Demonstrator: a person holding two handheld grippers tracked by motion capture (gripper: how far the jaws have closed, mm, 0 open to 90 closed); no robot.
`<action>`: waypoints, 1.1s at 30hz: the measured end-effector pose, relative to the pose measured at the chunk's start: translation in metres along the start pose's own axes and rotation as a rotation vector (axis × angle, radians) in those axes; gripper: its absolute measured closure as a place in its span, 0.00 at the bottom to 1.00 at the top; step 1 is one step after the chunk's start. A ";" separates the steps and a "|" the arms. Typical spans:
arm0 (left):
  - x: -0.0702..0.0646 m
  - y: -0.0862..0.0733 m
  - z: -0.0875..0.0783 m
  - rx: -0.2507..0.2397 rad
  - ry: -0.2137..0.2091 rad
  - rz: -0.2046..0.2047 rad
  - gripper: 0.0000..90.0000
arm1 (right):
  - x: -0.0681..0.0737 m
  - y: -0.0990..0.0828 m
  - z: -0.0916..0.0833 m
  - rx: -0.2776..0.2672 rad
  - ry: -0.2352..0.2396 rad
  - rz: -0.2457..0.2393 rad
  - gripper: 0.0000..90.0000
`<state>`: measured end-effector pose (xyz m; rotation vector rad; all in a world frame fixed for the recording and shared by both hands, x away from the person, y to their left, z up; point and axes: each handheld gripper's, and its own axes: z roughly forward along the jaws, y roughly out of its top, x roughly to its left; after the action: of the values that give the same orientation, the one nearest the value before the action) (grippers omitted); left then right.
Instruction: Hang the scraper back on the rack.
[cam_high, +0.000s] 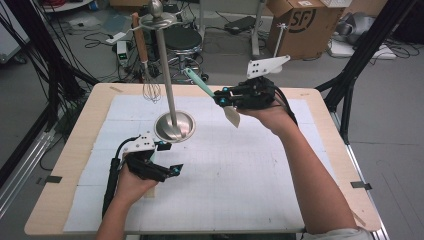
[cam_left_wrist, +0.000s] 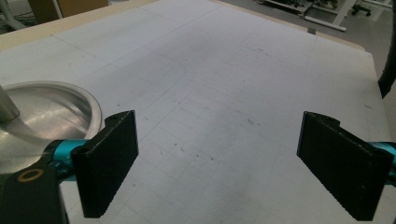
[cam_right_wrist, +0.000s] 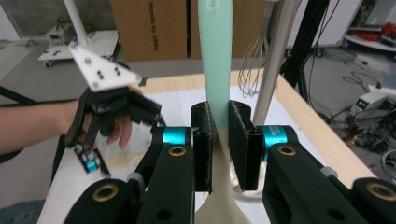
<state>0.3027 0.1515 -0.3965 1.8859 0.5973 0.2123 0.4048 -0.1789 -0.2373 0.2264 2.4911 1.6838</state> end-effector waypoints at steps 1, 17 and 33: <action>0.000 0.000 0.000 -0.001 0.002 -0.001 0.15 | -0.001 0.002 0.000 -0.003 -0.002 -0.003 0.89; 0.002 0.000 -0.001 -0.006 -0.003 -0.001 0.15 | -0.020 0.032 -0.003 -0.039 -0.049 -0.012 0.89; 0.002 -0.001 -0.001 -0.009 0.003 -0.001 0.15 | -0.038 0.062 -0.001 -0.026 -0.107 -0.002 0.90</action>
<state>0.3038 0.1532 -0.3971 1.8769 0.5987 0.2170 0.4451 -0.1640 -0.1789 0.3031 2.3906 1.6555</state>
